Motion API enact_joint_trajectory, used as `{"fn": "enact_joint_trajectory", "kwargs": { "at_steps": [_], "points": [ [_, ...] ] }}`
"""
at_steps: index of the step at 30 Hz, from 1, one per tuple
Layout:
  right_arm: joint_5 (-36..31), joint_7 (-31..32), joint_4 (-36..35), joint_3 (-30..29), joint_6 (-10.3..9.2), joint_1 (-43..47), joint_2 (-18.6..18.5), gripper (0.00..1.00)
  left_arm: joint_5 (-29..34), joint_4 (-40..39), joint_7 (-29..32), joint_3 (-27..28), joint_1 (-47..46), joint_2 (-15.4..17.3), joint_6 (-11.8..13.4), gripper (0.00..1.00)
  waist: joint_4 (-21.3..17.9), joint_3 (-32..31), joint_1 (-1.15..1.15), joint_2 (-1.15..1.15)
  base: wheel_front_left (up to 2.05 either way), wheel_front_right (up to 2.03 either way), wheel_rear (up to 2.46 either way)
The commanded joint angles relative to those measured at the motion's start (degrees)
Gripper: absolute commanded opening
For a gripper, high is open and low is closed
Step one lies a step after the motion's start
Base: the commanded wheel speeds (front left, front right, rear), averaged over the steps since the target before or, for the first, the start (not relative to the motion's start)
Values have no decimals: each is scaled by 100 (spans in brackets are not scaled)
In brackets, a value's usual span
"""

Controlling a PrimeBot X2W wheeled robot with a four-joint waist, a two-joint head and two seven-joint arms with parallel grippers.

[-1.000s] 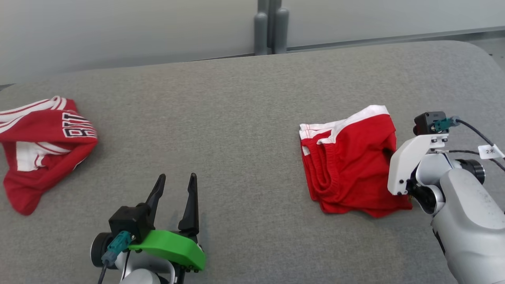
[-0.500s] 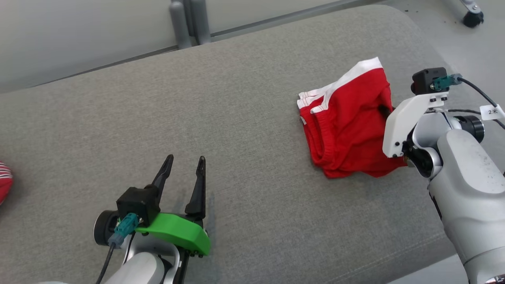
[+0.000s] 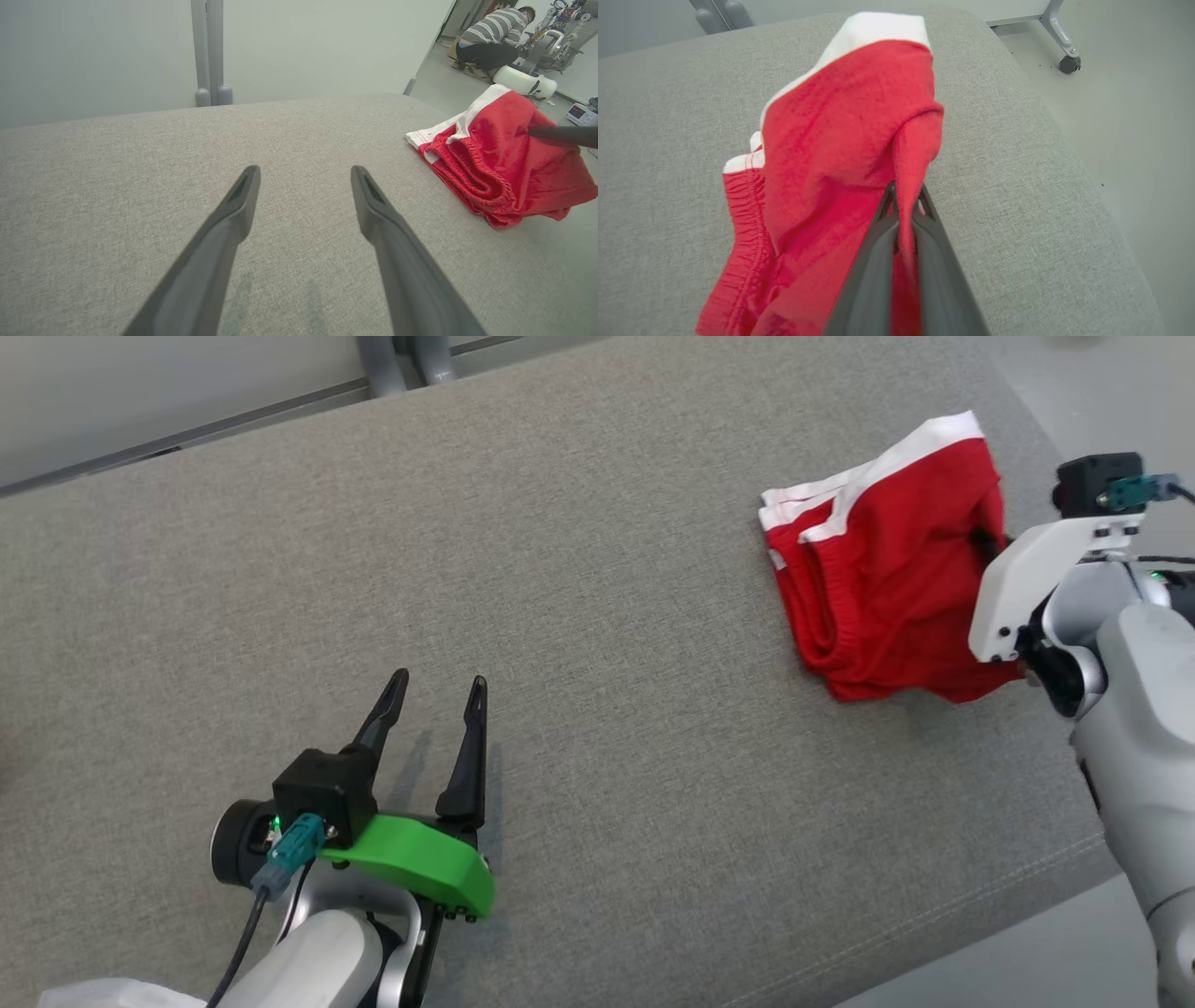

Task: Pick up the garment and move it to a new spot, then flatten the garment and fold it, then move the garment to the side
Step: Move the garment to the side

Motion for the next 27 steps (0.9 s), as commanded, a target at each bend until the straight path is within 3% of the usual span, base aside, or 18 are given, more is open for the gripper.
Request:
{"fn": "enact_joint_trajectory", "kwargs": {
  "at_steps": [1, 11, 16, 17, 20, 21, 22, 27],
  "points": [
    [-94, -118, 121, -75, 0, -140, -106, 0, 70, -45, 32, 10, -96, 82, 46, 100, 132, 107, 0, 24, 0, 0, 0],
    [-492, -703, 1029, -510, 0, -655, -731, 0, 176, -305, 181, 14, -235, 250, 148, 100, 524, 458, 0, 24, 0, 0, 0],
    [-861, -1024, 1467, -648, -1, -914, -856, 0, 213, -423, 249, -5, -272, 315, 185, 100, 613, 595, 0, 24, 0, 0, 0],
    [-939, -1102, 1536, -654, 0, -939, -870, 4, 217, -438, 263, -11, -281, 320, 185, 100, 629, 613, 0, 24, 0, 0, 0],
    [-1210, -1326, 1769, -730, -1, -1025, -921, 53, 236, -477, 291, -28, -320, 335, 192, 100, 661, 653, 0, 24, 0, 0, 0],
    [-1292, -1412, 1839, -758, -1, -1046, -926, 86, 245, -487, 307, -32, -332, 342, 195, 100, 669, 664, 0, 24, 0, 0, 0],
    [-1380, -1491, 1907, -793, -1, -1070, -927, 100, 252, -496, 309, -36, -331, 349, 197, 100, 674, 671, 0, 24, 0, 0, 0],
    [-1619, -1734, 2154, -873, -1, -1140, -861, 100, 250, -512, 339, -42, -354, 368, 203, 100, 693, 681, 0, 24, 0, 0, 0]
  ]
}}
